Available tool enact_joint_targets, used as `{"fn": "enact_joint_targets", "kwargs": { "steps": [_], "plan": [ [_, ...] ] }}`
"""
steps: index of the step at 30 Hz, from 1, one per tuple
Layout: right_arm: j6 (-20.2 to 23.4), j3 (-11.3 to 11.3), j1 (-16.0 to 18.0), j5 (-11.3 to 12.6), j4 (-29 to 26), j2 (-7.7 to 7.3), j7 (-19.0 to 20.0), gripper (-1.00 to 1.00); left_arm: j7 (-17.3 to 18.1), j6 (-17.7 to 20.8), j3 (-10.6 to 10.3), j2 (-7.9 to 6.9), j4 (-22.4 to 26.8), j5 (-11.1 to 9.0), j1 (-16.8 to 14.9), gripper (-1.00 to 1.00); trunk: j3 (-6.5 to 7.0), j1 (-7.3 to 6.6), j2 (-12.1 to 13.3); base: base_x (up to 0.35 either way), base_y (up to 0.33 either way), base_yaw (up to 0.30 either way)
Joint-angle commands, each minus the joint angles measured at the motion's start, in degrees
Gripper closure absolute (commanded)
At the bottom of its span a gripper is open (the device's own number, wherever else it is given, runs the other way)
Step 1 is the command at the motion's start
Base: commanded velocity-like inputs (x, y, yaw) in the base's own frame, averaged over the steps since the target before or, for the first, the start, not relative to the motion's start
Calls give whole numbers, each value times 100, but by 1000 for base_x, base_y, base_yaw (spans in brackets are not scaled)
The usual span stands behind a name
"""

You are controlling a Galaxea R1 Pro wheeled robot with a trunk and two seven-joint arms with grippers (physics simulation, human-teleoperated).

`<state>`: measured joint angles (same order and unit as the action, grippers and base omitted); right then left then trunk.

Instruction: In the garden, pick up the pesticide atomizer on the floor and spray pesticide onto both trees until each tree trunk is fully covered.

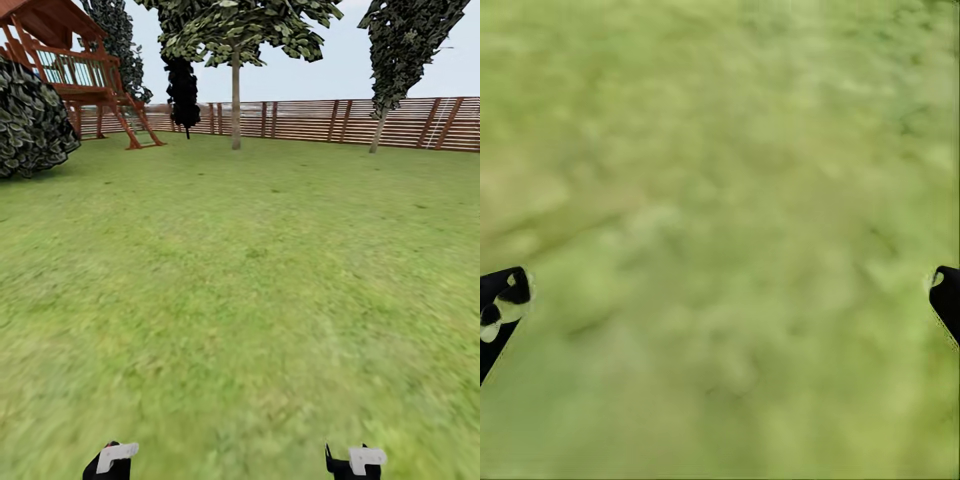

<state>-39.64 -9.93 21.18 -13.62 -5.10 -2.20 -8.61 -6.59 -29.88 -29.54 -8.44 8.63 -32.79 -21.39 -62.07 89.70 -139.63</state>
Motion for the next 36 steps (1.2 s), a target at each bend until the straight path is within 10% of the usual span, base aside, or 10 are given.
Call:
{"fn": "enact_joint_targets", "kwargs": {
  "steps": [1, 28, 36],
  "plan": [
    [0, 0, 0, 0, 0, 0, -4, -100, 0, 0, 1, 0, -1, 1, -2, 100, 0, 0, 0, 335, 0, -18],
    [-28, -3, 0, 9, 0, -8, -37, -100, 0, -7, 1, -8, 7, 1, 0, 100, 0, 0, 0, 339, 0, -1],
    [-965, -8, -171, 14, 34, -10, -25, -100, 0, -3, 3, -8, 5, 1, 1, 100, 0, 0, 0, 339, 0, 0]
  ]
}}
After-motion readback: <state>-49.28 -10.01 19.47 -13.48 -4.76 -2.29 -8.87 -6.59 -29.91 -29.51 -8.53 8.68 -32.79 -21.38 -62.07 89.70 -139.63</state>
